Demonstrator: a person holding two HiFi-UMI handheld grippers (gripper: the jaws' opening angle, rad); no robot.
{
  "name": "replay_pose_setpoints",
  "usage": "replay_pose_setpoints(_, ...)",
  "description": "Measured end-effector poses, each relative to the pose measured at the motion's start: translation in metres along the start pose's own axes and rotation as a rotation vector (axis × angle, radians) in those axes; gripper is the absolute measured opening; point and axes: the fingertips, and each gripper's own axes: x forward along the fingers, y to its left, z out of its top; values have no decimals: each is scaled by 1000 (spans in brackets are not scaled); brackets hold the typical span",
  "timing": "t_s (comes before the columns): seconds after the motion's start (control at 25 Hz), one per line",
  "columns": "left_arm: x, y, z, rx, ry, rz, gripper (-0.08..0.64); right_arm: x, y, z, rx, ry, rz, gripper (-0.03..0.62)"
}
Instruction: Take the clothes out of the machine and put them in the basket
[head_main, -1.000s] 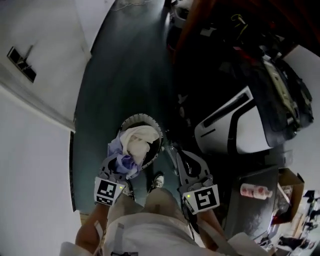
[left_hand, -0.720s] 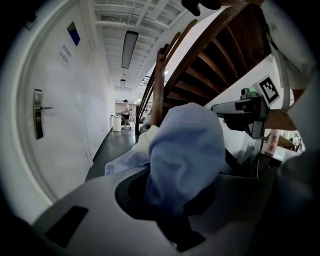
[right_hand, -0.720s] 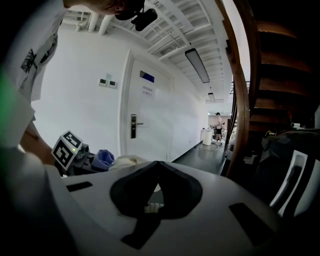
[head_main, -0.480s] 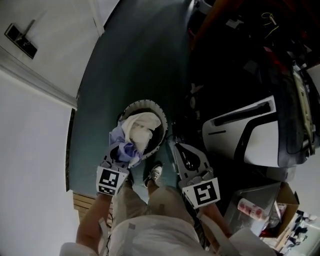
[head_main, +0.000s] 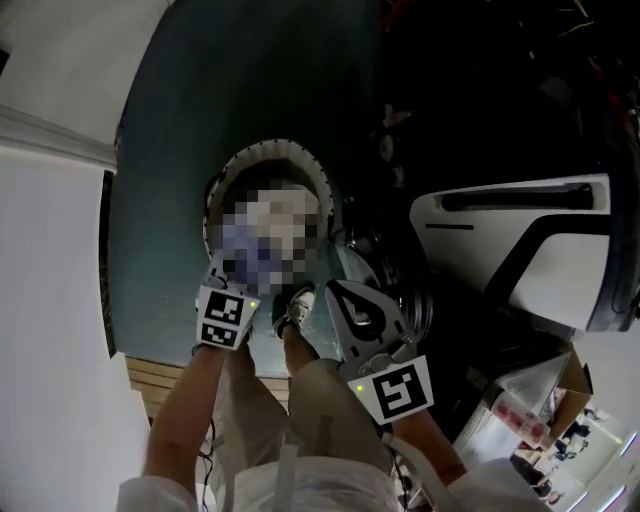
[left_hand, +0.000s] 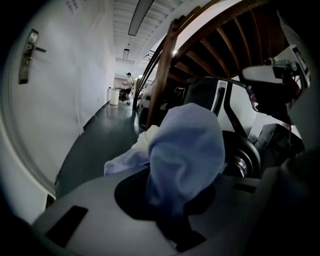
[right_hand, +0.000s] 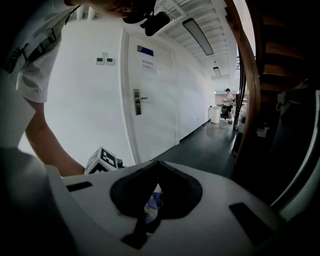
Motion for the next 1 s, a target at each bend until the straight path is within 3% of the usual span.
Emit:
replay_pose_setpoints(0.36, 77, 2, -78, -18, 190, -39, 70, 27, 11, -41, 76, 47, 60, 12)
replay_pose_setpoints(0.6, 126, 15, -130, 12, 352, -5, 71, 35, 1, -67, 89, 103, 85, 12)
replay_pose_setpoints(0.88, 148, 29, -155, 16, 446, 9, 66, 41, -8, -85, 104, 114, 85, 12)
replay_pose_setpoints(0.92, 149, 28, -160, 21, 462, 0, 129, 40, -9, -84, 107, 112, 84, 12)
replay_pose_setpoints(1.0, 150, 25, -168, 17, 481, -5, 390, 38, -10, -81, 112, 108, 80, 12)
